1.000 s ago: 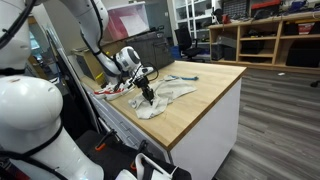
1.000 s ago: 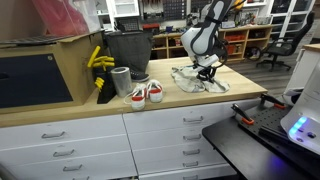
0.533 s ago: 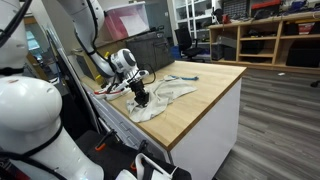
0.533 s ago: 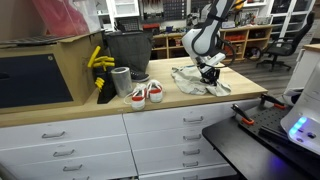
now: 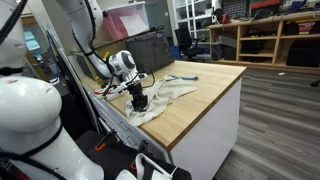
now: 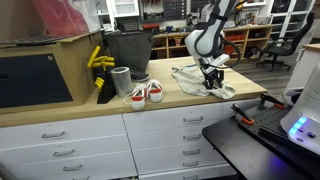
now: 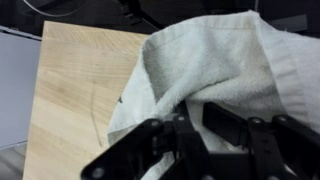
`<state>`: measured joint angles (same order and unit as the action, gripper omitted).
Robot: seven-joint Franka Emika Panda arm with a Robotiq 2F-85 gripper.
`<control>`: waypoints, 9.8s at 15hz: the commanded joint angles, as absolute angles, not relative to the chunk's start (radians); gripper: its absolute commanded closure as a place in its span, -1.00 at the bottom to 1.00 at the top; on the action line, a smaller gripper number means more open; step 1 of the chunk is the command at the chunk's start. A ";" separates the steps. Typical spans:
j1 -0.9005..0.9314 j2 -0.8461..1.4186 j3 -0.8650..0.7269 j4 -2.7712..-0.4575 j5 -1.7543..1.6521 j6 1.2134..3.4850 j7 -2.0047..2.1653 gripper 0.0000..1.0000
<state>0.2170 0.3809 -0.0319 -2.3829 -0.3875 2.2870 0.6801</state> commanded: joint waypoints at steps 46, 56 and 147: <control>0.106 0.798 -0.251 -1.654 -0.037 2.395 1.613 -0.17; 0.120 0.818 -0.304 -1.638 -0.102 2.438 1.736 1.00; 0.170 0.436 0.051 -2.109 0.227 2.309 0.762 -1.00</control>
<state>0.1845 0.4568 0.0514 -2.1063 0.1926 2.3153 0.7741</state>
